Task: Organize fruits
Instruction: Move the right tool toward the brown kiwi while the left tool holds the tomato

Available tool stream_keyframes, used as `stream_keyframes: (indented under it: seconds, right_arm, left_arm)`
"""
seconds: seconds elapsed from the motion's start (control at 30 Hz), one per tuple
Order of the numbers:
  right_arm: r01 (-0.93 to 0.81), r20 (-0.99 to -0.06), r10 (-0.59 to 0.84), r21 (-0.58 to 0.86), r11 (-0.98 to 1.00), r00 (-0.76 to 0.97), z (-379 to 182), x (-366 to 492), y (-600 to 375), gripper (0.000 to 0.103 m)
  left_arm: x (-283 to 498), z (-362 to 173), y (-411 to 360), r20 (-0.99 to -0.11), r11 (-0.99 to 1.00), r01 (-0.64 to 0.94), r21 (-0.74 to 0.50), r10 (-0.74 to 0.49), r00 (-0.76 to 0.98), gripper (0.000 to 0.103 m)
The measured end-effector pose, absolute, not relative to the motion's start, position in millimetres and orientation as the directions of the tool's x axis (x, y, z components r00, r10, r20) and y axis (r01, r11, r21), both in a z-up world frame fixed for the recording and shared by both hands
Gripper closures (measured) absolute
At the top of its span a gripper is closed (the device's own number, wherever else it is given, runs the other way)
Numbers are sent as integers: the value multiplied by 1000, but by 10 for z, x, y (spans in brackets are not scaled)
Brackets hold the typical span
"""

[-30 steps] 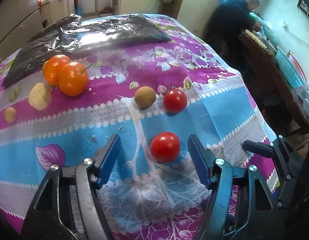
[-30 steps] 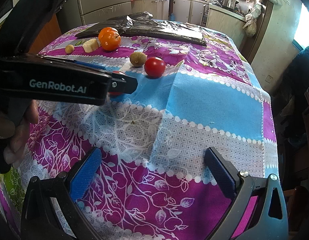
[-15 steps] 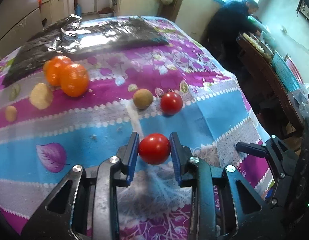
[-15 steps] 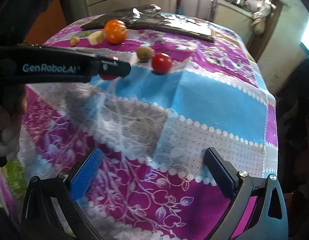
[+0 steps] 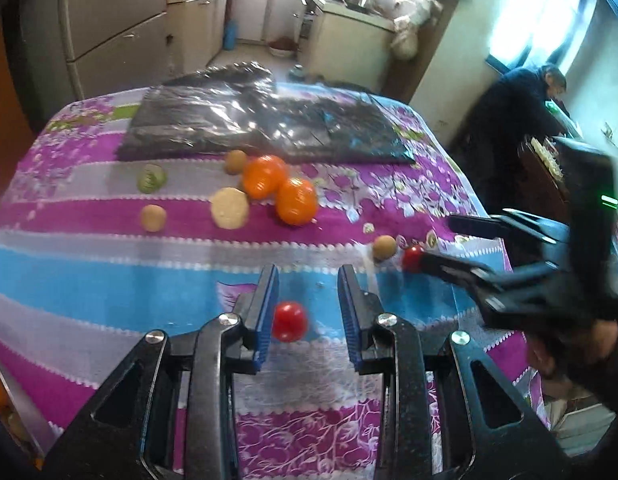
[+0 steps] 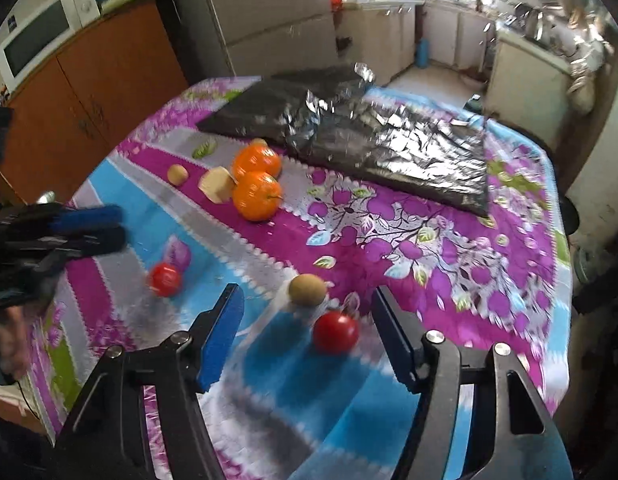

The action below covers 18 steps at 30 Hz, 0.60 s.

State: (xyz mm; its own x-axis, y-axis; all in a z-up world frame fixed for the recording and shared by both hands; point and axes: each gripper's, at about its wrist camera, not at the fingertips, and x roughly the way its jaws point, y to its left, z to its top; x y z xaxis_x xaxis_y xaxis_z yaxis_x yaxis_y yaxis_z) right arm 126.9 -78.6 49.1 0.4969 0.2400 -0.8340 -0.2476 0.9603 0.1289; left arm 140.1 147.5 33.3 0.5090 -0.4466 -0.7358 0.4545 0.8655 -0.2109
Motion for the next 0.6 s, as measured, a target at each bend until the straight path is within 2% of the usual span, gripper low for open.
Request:
stream_keyframes:
  seconds: [0.37, 0.43, 0.53, 0.6]
  right_arm:
    - [-338, -888, 192, 44, 940, 418, 153, 1466, -576, 36]
    - [-339, -895, 188, 45, 940, 404, 105, 1478, -563, 47]
    - [-336, -902, 183, 46, 941, 391, 63, 1473, -569, 53]
    - [-332, -906, 188, 57, 942, 378, 45, 1485, -583, 69]
  left_arm:
    - [1356, 242, 1760, -751, 878, 415, -237, -437, 495, 71]
    - [1342, 230, 1811, -754, 881, 409, -237, -432, 494, 71]
    - [1342, 196, 1886, -761, 886, 399, -236, -423, 492, 71]
    - [1357, 152, 1921, -769, 891, 387, -236, -415, 487, 70]
